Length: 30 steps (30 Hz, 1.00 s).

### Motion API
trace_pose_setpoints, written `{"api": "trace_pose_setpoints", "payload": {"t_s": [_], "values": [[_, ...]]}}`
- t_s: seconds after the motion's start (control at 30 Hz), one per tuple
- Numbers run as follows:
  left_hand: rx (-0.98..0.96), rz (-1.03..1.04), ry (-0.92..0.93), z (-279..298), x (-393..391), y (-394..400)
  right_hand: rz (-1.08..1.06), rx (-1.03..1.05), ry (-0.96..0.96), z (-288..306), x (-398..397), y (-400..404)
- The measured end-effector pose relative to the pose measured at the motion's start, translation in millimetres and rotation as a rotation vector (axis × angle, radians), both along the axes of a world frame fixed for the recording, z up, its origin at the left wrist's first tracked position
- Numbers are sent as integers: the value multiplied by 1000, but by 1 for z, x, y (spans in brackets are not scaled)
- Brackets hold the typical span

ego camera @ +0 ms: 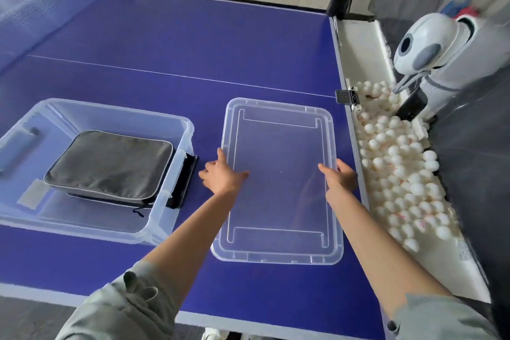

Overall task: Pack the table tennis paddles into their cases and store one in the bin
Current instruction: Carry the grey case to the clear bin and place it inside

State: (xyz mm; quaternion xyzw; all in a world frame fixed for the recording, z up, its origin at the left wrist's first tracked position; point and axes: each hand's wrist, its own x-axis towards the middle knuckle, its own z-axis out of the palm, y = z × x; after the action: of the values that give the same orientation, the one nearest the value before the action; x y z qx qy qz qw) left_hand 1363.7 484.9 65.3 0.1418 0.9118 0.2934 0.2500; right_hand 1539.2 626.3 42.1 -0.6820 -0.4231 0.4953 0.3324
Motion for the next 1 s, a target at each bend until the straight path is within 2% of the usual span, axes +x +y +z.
{"api": "trace_pose_setpoints", "payload": {"t_s": [0.1,0.2,0.3,0.4,0.7,0.87,1.0], "values": [[76,54,110,41,-19,1,71,106,9,39,-29,22],[145,160,179,74,-40,-14,246,197,-6,79,-72,34],[207,329,179,90,-62,-46,414,276,-20,108,-129,29],[219,472,210,96,-85,-88,578,265,-3,122,-194,5],[115,855,175,74,-149,-205,1035,248,-27,106,-370,-104],[101,1008,41,51,-155,-228,1229,284,-113,91,-435,-141],[70,1044,72,40,-155,-230,1296,247,-164,75,-459,-150]]}}
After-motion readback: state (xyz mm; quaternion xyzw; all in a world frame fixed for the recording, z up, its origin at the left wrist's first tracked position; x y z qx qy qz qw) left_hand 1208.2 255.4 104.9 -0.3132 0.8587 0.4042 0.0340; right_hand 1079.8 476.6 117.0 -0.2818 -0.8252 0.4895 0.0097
